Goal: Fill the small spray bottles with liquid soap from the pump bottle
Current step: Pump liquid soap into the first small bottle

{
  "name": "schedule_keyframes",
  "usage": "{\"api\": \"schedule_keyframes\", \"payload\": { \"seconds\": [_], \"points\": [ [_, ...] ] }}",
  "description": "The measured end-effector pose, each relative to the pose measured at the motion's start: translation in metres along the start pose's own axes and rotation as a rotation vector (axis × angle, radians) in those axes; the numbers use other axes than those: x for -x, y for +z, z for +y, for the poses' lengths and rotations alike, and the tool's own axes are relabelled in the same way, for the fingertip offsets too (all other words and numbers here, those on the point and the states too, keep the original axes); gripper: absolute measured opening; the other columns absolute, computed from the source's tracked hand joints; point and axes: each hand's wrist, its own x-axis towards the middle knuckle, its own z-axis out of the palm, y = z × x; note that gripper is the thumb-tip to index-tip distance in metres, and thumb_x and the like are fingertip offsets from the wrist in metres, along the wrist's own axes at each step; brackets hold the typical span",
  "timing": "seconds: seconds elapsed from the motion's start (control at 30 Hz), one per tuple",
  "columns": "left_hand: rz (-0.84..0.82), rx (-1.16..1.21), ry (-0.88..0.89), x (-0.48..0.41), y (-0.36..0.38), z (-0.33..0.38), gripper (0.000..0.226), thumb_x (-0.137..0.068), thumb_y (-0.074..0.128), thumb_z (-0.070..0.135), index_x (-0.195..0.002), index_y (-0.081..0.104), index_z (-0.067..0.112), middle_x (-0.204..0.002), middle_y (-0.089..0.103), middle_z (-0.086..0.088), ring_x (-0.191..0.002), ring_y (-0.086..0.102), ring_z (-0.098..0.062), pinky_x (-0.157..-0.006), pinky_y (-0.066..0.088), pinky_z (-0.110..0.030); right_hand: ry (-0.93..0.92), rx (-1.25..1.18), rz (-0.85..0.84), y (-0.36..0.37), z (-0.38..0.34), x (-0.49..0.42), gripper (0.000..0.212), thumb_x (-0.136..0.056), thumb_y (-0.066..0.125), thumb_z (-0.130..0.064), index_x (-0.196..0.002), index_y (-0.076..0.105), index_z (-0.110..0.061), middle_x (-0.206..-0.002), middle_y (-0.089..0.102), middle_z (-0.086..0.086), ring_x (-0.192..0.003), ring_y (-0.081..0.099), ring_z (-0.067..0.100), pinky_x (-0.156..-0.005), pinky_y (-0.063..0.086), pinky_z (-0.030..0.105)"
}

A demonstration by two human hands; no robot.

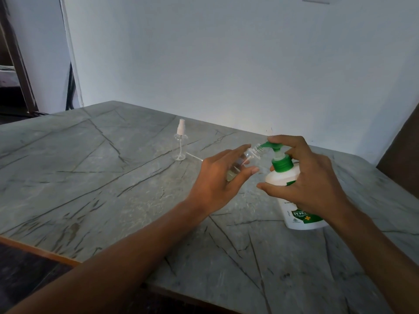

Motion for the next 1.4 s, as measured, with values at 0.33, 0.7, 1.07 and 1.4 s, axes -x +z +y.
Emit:
{"api": "schedule_keyframes", "payload": {
  "seconds": [0.33,0.7,1.07,1.4],
  "points": [
    [-0.043,-0.018,0.027,0.003,0.0023,-0.0005,0.049,-0.086,0.071,0.03,-0.125,0.061,0.005,-0.094,0.071,-0.003,-0.076,0.064,-0.006,-0.071,0.049,-0.008,0.011,-0.016,0.036,0.0005,0.0023,-0.0014,0.074,-0.058,0.087,-0.05,-0.117,0.043,-0.047,-0.106,0.065,-0.013,-0.089,0.064,0.008,-0.077,0.056,0.025],
    [-0.022,-0.041,0.005,0.0003,0.0,0.0005,0.051,-0.088,0.065,0.037,-0.128,0.059,0.007,-0.098,0.07,-0.002,-0.082,0.06,-0.004,-0.074,0.046,-0.003,0.002,0.024,-0.005,-0.0005,0.0017,0.0015,0.087,-0.063,0.085,-0.051,-0.136,0.038,-0.045,-0.108,0.064,-0.02,-0.088,0.065,0.009,-0.08,0.057,0.036],
    [-0.039,-0.051,0.015,0.0012,-0.0007,-0.0015,0.05,-0.087,0.068,0.035,-0.127,0.059,0.006,-0.098,0.071,-0.004,-0.08,0.063,-0.006,-0.074,0.047,-0.005,0.042,0.017,-0.005,0.0025,0.0003,-0.0034,0.075,-0.062,0.086,-0.05,-0.119,0.038,-0.05,-0.107,0.067,-0.01,-0.088,0.064,0.009,-0.077,0.054,0.027],
    [-0.032,-0.056,0.019,0.0005,-0.0007,-0.0023,0.049,-0.088,0.064,0.037,-0.127,0.06,0.007,-0.098,0.071,-0.003,-0.081,0.062,-0.004,-0.073,0.046,-0.005,0.037,0.01,-0.013,0.0008,0.001,0.0,0.078,-0.064,0.084,-0.051,-0.128,0.04,-0.046,-0.107,0.067,-0.012,-0.088,0.065,0.011,-0.078,0.058,0.036]
  ]
}}
